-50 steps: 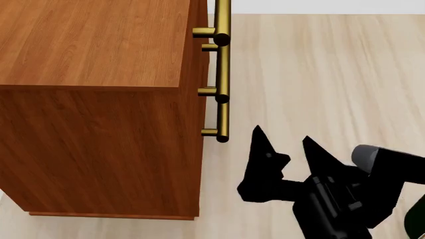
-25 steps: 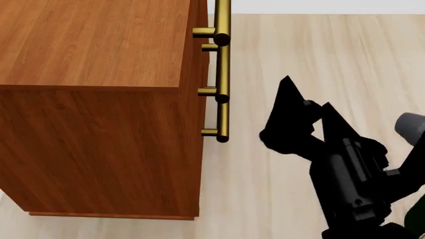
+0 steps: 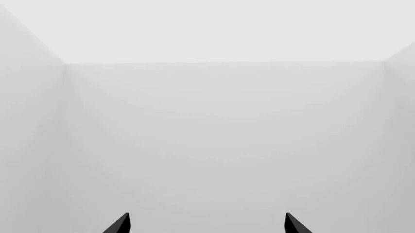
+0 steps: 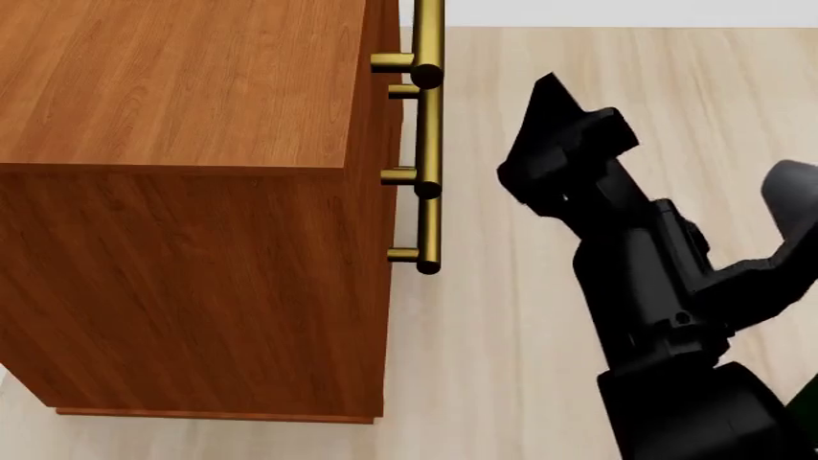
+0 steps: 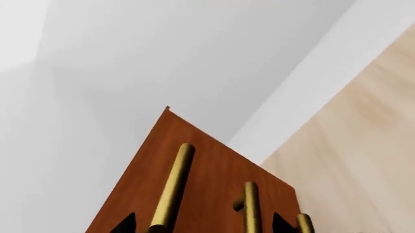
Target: Close the bottom drawer of the cabinet and open the top drawer.
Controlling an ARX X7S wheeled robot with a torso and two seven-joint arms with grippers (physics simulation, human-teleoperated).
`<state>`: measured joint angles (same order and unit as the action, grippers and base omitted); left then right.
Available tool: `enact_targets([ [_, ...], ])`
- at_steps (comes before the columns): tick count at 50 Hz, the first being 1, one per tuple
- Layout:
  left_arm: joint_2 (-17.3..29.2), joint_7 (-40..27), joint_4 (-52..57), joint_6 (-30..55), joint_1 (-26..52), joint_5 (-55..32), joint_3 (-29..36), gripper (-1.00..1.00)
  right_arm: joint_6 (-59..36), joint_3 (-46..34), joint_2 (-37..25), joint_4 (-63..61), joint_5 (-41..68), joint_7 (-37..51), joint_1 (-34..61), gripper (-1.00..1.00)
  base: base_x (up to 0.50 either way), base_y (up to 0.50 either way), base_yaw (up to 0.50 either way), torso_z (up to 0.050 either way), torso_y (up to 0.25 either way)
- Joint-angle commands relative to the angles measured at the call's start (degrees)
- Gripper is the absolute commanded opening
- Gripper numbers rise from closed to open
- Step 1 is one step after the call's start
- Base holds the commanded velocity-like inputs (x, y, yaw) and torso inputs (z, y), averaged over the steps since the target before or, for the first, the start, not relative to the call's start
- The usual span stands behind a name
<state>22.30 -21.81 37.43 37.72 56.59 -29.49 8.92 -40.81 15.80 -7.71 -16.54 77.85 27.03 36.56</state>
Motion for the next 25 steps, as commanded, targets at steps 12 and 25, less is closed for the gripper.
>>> enact_targets([
  [12,0.6,-0.1,-0.1,-0.4,0.0,-0.3,-0.2,1.0,2.9,-2.2,3.7,5.8,2.5,1.9,4.2,1.0,0.0,0.0,0.0,0.0,0.0],
  [25,0.9,-0.3,-0.1,-0.3,0.0,-0.6,-0.2,1.0,4.4,-4.7,4.9,9.4,3.3,1.4,6.4,1.0,0.0,0.0,0.0,0.0,0.0],
])
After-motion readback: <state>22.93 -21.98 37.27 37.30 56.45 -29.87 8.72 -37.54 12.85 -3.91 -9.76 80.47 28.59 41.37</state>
